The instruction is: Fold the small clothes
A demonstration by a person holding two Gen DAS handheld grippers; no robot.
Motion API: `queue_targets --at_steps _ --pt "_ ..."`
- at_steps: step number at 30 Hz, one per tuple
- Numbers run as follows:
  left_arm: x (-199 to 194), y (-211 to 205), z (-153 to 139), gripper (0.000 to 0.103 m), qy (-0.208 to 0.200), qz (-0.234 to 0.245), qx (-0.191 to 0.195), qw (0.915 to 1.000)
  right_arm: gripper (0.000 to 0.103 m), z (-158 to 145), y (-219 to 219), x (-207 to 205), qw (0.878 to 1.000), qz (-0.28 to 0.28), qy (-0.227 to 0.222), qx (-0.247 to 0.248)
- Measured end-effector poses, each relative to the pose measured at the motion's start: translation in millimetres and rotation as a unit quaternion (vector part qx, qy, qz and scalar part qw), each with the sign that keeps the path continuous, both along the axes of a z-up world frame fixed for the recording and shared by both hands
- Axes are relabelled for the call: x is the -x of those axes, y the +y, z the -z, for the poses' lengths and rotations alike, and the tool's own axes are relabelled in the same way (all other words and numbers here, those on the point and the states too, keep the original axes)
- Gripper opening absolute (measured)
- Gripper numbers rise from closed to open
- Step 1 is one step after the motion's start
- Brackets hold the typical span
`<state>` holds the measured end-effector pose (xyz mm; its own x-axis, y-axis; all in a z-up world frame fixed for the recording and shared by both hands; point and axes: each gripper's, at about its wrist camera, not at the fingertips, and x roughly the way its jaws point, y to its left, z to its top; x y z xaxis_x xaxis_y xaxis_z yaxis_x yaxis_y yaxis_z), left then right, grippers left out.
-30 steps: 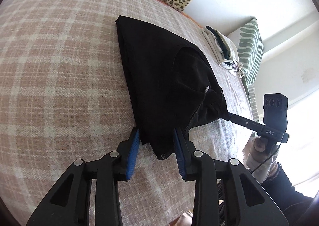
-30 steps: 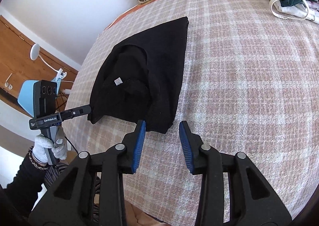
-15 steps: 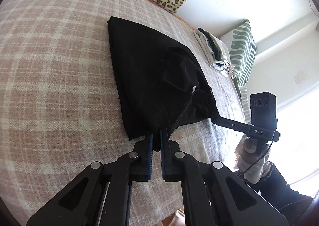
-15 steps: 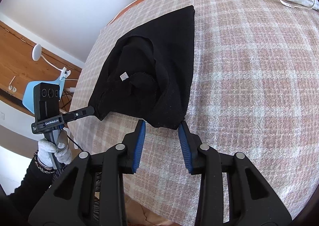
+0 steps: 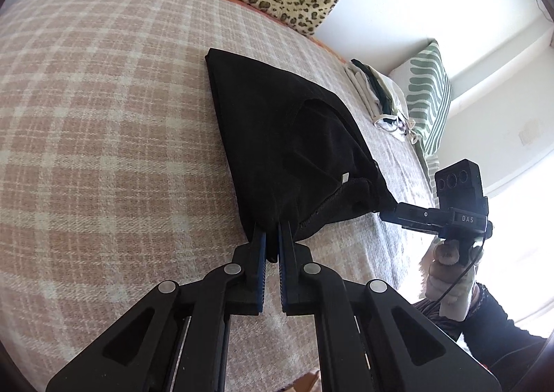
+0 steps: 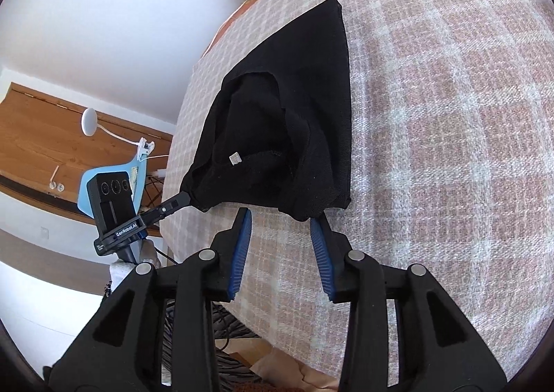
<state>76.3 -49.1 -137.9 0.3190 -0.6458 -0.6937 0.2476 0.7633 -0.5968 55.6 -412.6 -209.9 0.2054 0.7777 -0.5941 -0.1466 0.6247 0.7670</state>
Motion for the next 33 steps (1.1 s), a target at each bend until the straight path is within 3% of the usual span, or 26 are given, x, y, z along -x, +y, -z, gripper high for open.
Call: queue_targets --at_steps 6,9,12,15,17,21,24,28,33 --pt "1 -3 0 0.004 0.000 0.002 -0.003 1.0000 0.036 13 -11 -7 0.999 0.034 0.033 -0.010" --pt "-1 -1 -1 0.004 -0.003 0.000 0.001 1.0000 0.010 12 -12 -5 0.999 0.038 0.030 0.006" --pt "-2 2 -2 0.004 -0.003 -0.003 0.003 1.0000 0.008 3 -9 4 0.999 0.033 0.004 0.017" --pt "-2 4 -1 0.004 -0.004 -0.003 -0.004 1.0000 0.008 -7 -12 9 0.999 0.019 -0.018 0.032" --pt "-2 4 -1 0.004 -0.005 -0.001 -0.008 1.0000 0.008 -4 -19 7 1.000 0.015 0.000 0.014" --pt "0 1 -1 0.007 0.001 0.008 -0.029 0.9995 0.010 2 -14 7 0.993 -0.007 -0.008 0.114" --pt "6 5 -14 0.009 -0.018 -0.006 -0.049 0.9986 0.010 -19 -9 16 0.987 -0.019 -0.059 0.147" --pt "6 5 -39 0.009 -0.058 -0.016 -0.043 0.9973 0.030 -53 -3 20 0.978 -0.017 -0.138 0.156" --pt "-10 -35 -57 0.009 -0.078 0.020 -0.013 0.9967 0.030 -70 21 -8 0.965 -0.007 -0.187 0.183"
